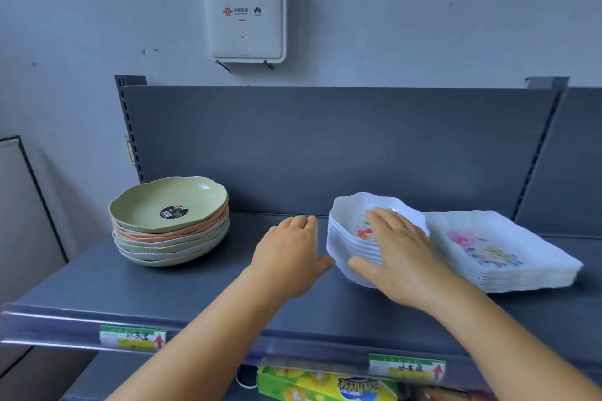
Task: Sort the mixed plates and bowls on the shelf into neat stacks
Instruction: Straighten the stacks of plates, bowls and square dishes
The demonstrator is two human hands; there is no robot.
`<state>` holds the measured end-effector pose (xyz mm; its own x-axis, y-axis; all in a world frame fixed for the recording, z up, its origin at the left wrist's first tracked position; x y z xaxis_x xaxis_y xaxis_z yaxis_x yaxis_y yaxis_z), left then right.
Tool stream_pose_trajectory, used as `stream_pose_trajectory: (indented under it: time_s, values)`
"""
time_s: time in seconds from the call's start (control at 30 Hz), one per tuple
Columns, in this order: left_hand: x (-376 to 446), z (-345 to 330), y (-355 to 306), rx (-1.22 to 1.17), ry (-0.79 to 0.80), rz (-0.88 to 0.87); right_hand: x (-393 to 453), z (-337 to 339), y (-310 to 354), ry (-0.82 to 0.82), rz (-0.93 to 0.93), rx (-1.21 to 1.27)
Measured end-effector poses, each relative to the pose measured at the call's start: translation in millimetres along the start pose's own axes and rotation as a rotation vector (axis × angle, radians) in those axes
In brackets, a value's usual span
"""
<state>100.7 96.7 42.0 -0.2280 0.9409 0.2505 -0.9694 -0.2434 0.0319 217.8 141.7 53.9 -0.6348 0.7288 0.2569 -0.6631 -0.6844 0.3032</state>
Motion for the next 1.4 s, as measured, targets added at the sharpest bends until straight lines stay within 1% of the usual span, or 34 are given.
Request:
stream_pose_trajectory:
  time_s: [0.1, 0.2, 0.33, 0.4, 0.53, 0.63, 0.7, 0.83, 1.03, 1.27, 1.4]
  values:
    - [10, -1, -22, -0.026, 0.003, 0.006, -5, 7, -32, 0.023, -0.047, 0.005]
    - [19, -9, -37, -0.083, 0.058, 0.053, -7, 11, -62, 0.021, -0.096, 0.046]
    - [27, -21, -37, -0.223, 0.125, 0.213, -6, 3, -96, 0.063, -0.237, 0.270]
    - [29, -25, -35, -0.306, 0.121, 0.277, -3, -4, -109, 0.044, -0.285, 0.371]
    - [30, -33, -32, -0.551, 0.074, 0.333, 2, -21, -121, 0.056, -0.331, 0.584]
    - [26, -37, -32, -0.706, 0.080, 0.356, 3, -28, -118, 0.059, -0.327, 0.761]
    - [24, -37, -27, -0.745, 0.058, 0.367, 5, -30, -114, 0.057, -0.318, 0.806]
    - [21, -36, -6, -0.753, 0.013, 0.381, 12, -37, -101, 0.045, -0.307, 0.819]
    - [11, -40, 43, -0.763, -0.028, 0.432, 25, -53, -65, 0.059, -0.291, 0.842]
    - [0, -33, 88, -0.795, -0.035, 0.440, 46, -73, -27, 0.060, -0.257, 0.867]
    - [3, -31, 108, -0.763, -0.015, 0.440, 57, -82, -14, 0.057, -0.259, 0.872]
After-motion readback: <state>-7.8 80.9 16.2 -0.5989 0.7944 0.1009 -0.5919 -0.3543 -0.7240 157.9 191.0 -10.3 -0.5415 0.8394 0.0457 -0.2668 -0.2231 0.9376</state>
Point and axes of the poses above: each hand's wrist, its own x-axis towards the middle knuckle, its own z-axis out of the back of the hand, y = z × x, the point moved 10 cm from there along x, towards the middle knuckle, and after that the axes turned 6 degrees about x, right-handed, at the moved point
